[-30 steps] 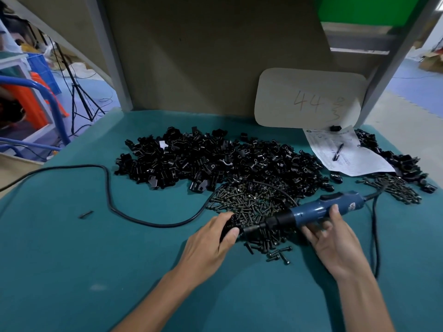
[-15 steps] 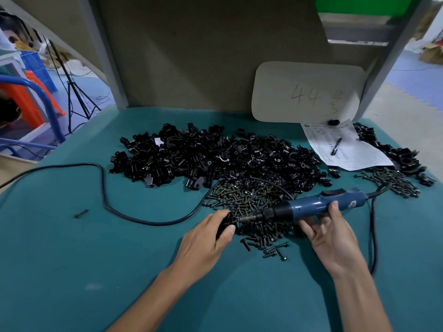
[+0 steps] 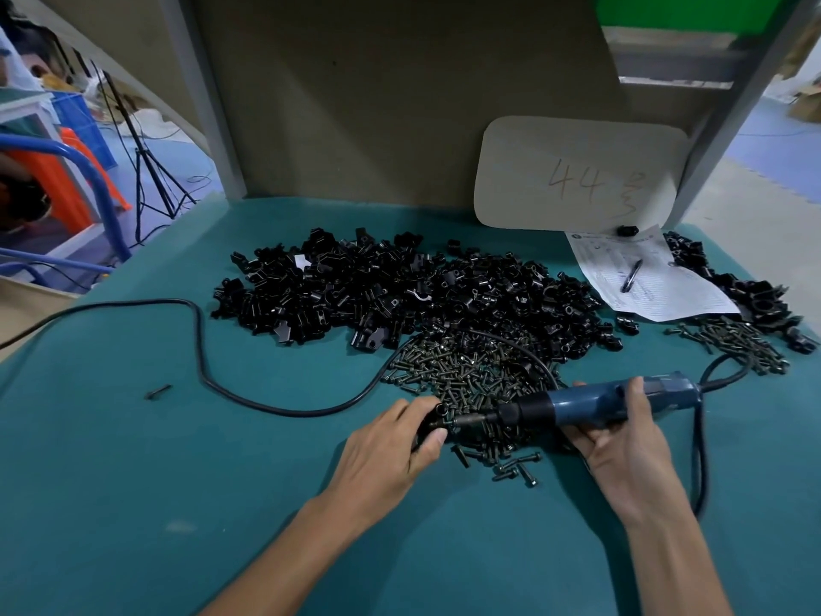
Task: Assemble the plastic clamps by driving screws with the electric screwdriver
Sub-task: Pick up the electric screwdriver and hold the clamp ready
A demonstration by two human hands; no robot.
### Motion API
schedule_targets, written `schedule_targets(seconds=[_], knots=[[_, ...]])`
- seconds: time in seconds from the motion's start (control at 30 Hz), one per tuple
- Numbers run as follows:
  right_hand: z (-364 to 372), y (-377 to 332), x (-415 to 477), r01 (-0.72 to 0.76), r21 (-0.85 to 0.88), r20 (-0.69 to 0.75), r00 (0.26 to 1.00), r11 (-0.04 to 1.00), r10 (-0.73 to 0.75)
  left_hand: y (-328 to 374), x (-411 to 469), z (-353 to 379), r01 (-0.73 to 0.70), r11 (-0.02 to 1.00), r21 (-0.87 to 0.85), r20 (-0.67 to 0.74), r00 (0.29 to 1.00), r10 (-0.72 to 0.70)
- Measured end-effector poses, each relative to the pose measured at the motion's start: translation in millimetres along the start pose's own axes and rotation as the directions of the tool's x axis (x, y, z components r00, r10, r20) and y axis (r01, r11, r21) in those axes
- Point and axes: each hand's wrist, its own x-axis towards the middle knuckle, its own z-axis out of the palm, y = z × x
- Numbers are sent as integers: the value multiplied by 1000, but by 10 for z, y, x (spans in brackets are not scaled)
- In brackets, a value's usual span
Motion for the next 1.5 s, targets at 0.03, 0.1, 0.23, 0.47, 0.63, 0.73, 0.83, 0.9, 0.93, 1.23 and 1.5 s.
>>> schedule_targets(seconds=[0.03,0.1,0.23,0.47,0.63,0.73,0.83,0.9,0.93,1.23,1.5], knots=[[2,6,4,7,-13,8,1000,1000,-7,-2,1,1,-2,1000,0,-1,1000,2],[-6,14,11,14,-21,18,1000,1000,-14,0,-1,6,-11,1000,3,-4,1000,11],[-36,19,10,-5,-36,52,999,999,7,6,-6,3,-10,1000,-2,-5,1000,10],[-32,10,-13,-34,-45,51,998,998,37,22,-11,-22,-4,1000,-18,-9,1000,4],[4,15,-27,-24,-40,40,999,999,25,32,-18,-30,-14,1000,-19,-14,1000,14],[11,11,-35,-24,-51,49,998,998,27,32,-18,-31,-18,1000,-12,-17,1000,18],[16,4,-49,-24,-36,55,998,999,26,32,-17,-31,-17,1000,-12,-16,1000,17],[29,3,-65,-16,-25,60,998,1000,17,33,-19,-29,-23,1000,-8,-20,1000,23],[34,4,-66,-14,-19,58,998,1000,15,32,-19,-29,-26,1000,-6,-22,999,26],[31,4,-72,-26,-33,60,998,999,28,31,-16,-22,-22,1000,11,-20,1000,22],[36,9,-70,-33,-37,65,997,999,35,24,-12,-16,-24,999,42,-21,999,25]])
